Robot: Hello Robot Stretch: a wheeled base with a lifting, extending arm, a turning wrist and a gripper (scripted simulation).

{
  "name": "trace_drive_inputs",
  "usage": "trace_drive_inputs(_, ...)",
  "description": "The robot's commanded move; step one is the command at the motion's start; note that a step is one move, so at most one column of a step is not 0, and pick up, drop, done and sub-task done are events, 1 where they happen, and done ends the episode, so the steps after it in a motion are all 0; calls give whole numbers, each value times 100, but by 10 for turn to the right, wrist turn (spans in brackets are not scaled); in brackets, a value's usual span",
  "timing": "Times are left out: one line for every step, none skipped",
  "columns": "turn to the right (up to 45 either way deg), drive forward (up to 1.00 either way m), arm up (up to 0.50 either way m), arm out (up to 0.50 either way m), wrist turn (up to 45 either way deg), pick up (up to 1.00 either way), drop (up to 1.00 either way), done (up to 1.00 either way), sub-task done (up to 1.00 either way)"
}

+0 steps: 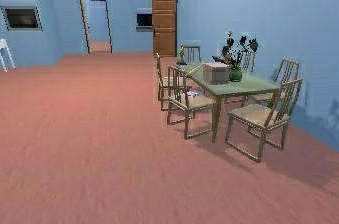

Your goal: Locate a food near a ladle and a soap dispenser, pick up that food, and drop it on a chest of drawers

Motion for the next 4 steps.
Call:
trace_drive_inputs(-150, 0, 0, 0, 0, 0, 0, 0, 0)
trace_drive_inputs(-30, 0, 0, 0, 0, 0, 0, 0, 0)
trace_drive_inputs(0, 100, 0, 0, 0, 0, 0, 0, 0)
trace_drive_inputs(0, 100, 0, 0, 0, 0, 0, 0, 0)
